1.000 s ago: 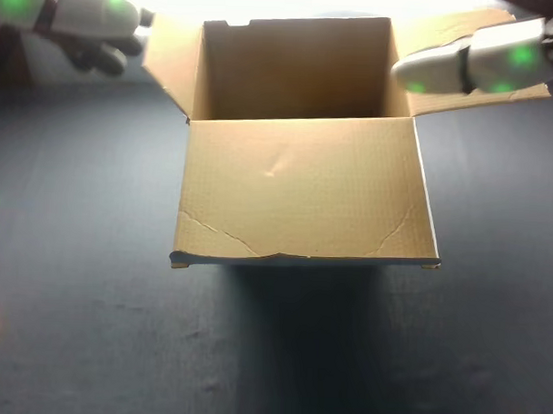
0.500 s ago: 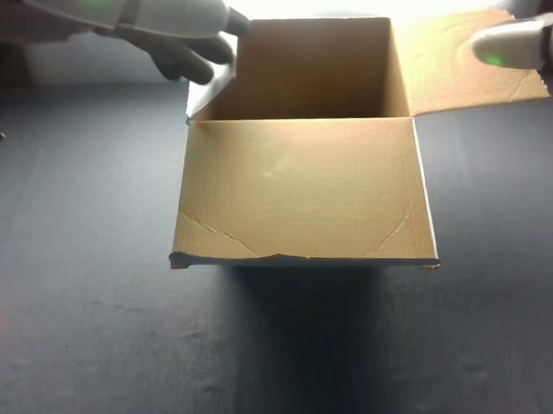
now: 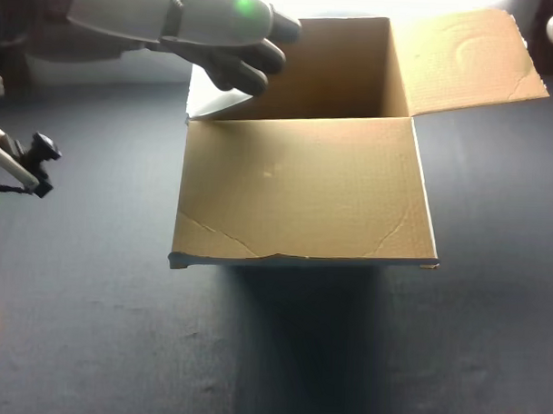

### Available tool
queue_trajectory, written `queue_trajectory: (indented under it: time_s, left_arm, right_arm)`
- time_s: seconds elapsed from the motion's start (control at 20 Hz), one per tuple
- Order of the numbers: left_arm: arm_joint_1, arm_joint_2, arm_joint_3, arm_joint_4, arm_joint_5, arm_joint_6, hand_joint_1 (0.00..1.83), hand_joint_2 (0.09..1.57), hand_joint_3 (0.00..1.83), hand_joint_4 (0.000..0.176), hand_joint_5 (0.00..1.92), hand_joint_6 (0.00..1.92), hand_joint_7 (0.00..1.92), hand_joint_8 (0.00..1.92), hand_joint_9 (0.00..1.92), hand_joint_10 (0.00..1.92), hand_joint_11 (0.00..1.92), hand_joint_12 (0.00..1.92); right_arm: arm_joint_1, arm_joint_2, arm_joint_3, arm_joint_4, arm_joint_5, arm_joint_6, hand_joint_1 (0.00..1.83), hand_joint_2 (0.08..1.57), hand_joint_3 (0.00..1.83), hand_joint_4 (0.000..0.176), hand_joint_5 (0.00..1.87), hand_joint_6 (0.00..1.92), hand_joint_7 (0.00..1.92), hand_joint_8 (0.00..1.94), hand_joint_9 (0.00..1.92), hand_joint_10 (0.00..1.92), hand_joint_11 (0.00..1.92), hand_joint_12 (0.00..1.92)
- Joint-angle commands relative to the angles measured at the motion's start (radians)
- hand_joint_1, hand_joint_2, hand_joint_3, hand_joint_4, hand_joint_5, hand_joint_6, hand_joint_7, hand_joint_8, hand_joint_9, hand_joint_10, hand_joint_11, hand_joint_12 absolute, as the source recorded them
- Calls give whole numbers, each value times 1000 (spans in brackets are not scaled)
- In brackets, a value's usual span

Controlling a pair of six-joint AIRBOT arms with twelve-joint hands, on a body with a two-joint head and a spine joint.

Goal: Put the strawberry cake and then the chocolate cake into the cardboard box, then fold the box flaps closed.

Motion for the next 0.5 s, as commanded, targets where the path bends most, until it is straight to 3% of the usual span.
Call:
queue_trajectory:
  time_s: [0.0, 0.1, 0.3, 0.45]
  left_arm:
    - [-3, 3, 9, -87, 25, 20, 315, 1129, 4, 4, 435, 5, 598, 2, 678, 2, 178, 1234]
    - [30, -10, 19, -145, 25, 67, 336, 1124, 1, 4, 444, 5, 592, 0, 664, 0, 165, 1255]
    - [84, -31, 27, -248, 25, 151, 346, 1120, 0, 1, 448, 3, 596, 2, 679, 5, 220, 1229]
    - [126, -46, 29, -345, 25, 227, 397, 1116, 0, 9, 441, 4, 607, 5, 693, 10, 240, 1226]
  right_arm:
    - [4, 20, 6, 13, 116, -1, 412, 1096, 6, 0, 190, 0, 353, 0, 202, 593, 0, 1442]
    - [-14, 33, 5, 14, 113, -37, 391, 1097, 6, 0, 188, 1, 350, 0, 200, 599, 0, 1441]
    - [-47, 52, -4, 108, 111, -228, 468, 1055, 0, 0, 225, 15, 383, 9, 222, 629, 0, 1476]
    - [-54, 64, -7, 146, 8, -284, 474, 1047, 0, 0, 224, 13, 362, 1, 209, 608, 0, 1457]
